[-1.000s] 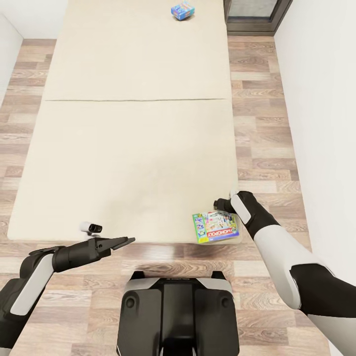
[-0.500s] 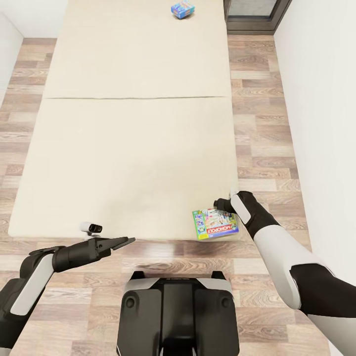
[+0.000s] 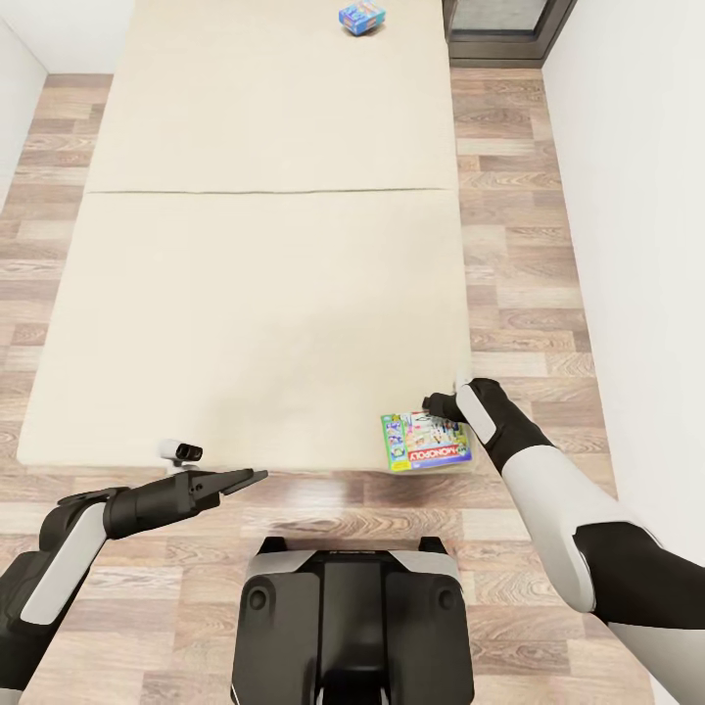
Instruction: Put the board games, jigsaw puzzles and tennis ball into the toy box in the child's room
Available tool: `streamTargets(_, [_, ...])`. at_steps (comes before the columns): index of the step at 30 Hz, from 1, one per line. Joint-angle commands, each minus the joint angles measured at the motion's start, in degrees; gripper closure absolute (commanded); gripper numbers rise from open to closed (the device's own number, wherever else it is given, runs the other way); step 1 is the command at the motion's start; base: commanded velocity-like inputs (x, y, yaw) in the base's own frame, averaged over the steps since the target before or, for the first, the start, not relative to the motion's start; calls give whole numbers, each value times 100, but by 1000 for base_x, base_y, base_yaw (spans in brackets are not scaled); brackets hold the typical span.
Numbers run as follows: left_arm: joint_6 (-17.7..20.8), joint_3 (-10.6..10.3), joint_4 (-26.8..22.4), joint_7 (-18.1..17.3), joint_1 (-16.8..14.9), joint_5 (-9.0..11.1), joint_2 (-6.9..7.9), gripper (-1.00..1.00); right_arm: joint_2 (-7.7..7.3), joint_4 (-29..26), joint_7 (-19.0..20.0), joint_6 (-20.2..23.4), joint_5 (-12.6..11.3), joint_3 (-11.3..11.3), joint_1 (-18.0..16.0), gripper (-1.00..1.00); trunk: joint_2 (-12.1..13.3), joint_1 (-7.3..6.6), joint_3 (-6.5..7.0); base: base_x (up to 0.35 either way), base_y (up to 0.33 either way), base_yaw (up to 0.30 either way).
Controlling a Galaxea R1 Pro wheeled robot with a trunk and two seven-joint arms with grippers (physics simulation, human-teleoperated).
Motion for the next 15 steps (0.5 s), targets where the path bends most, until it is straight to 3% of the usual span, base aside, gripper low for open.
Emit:
streamTargets(1, [27, -7, 0, -4, -3, 20, 5, -100, -3, -6, -54, 14, -61, 29, -2, -100, -9, 3, -6, -58, 0, 0])
streamTargets(15, [27, -7, 0, -4, -2, 20, 5, -100, 29, -6, -57, 14, -61, 28, -2, -100, -9, 3, -6, -50, 0, 0])
